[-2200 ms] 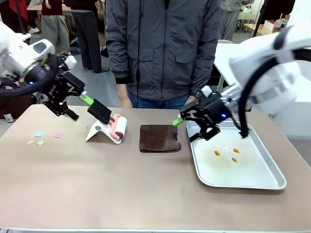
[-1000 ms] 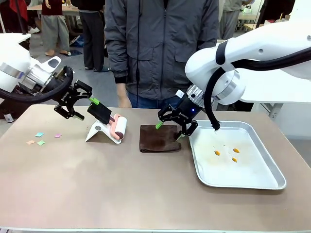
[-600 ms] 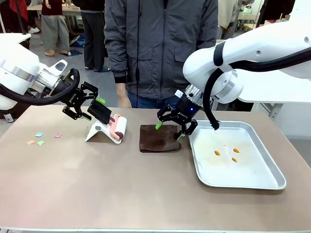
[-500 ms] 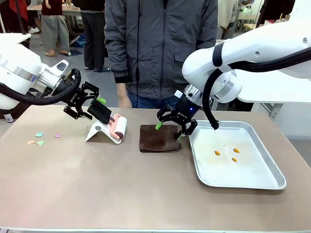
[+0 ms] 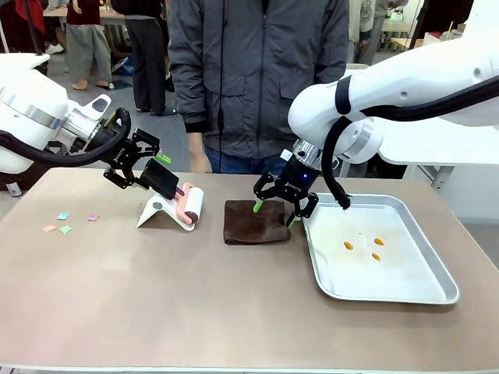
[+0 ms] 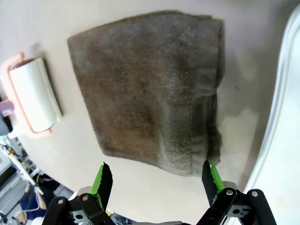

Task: Clean the surface of the table.
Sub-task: Hold the Lint Roller with your left hand and the towel with your right hand.

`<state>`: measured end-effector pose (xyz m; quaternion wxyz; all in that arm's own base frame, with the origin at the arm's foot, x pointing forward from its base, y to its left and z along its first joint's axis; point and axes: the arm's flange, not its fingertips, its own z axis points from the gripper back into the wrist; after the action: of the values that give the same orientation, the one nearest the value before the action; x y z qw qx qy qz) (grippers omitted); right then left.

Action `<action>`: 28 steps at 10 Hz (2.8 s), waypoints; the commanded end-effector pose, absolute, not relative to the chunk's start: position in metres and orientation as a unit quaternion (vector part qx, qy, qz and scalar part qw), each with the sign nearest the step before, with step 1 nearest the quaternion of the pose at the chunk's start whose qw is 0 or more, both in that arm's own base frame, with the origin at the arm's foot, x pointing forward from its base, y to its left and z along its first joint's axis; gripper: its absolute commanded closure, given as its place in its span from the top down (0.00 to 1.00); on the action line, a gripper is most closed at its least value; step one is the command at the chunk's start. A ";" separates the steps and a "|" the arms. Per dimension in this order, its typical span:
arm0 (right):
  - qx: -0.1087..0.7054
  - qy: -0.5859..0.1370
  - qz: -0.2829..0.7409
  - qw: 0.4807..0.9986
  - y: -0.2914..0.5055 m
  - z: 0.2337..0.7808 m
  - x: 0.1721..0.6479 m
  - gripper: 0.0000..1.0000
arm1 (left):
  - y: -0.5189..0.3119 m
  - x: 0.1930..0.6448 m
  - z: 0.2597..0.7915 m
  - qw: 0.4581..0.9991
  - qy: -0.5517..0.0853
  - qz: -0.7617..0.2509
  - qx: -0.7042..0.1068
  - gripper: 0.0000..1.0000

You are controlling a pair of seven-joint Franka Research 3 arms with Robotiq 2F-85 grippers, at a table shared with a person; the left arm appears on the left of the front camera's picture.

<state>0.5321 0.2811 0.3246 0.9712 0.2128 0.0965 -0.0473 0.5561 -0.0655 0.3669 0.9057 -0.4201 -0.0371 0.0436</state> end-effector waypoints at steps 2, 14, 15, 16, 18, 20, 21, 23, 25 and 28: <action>0.138 0.071 -0.046 0.987 0.303 0.324 0.548 1.00 | -0.064 0.556 0.366 0.901 -0.046 0.042 -0.430 1.00; 0.049 0.011 -0.026 0.998 0.320 0.309 0.548 0.72 | -0.061 0.552 0.364 0.901 -0.053 0.032 -0.429 1.00; 0.052 0.016 -0.025 0.998 0.321 0.309 0.547 0.40 | -0.060 0.552 0.364 0.900 -0.054 0.032 -0.432 0.40; 0.052 0.019 -0.024 0.998 0.321 0.309 0.546 0.12 | -0.059 0.551 0.365 0.900 -0.055 0.029 -0.431 0.40; 0.053 0.022 -0.023 0.998 0.321 0.310 0.546 0.00 | -0.059 0.551 0.364 0.902 -0.056 0.030 -0.428 0.35; 0.055 0.024 -0.023 0.998 0.322 0.309 0.546 0.03 | -0.059 0.551 0.365 0.902 -0.060 0.029 -0.426 0.00; 0.056 0.025 -0.024 0.998 0.322 0.308 0.546 0.00 | -0.058 0.551 0.365 0.903 -0.061 0.032 -0.424 0.00; 0.057 0.031 -0.023 0.998 0.321 0.307 0.546 0.00 | -0.058 0.550 0.365 0.904 -0.064 0.034 -0.422 0.00; 0.068 0.038 -0.020 0.997 0.322 0.306 0.546 0.00 | -0.057 0.549 0.365 0.904 -0.065 0.039 -0.422 0.00; 0.077 0.040 -0.028 0.996 0.321 0.304 0.547 0.00 | -0.057 0.549 0.366 0.903 -0.065 0.037 -0.424 0.00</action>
<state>0.5458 0.3172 0.3090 0.9973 0.0660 0.0272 -0.0162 0.5557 -0.0584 0.3656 0.9074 -0.4157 -0.0520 0.0337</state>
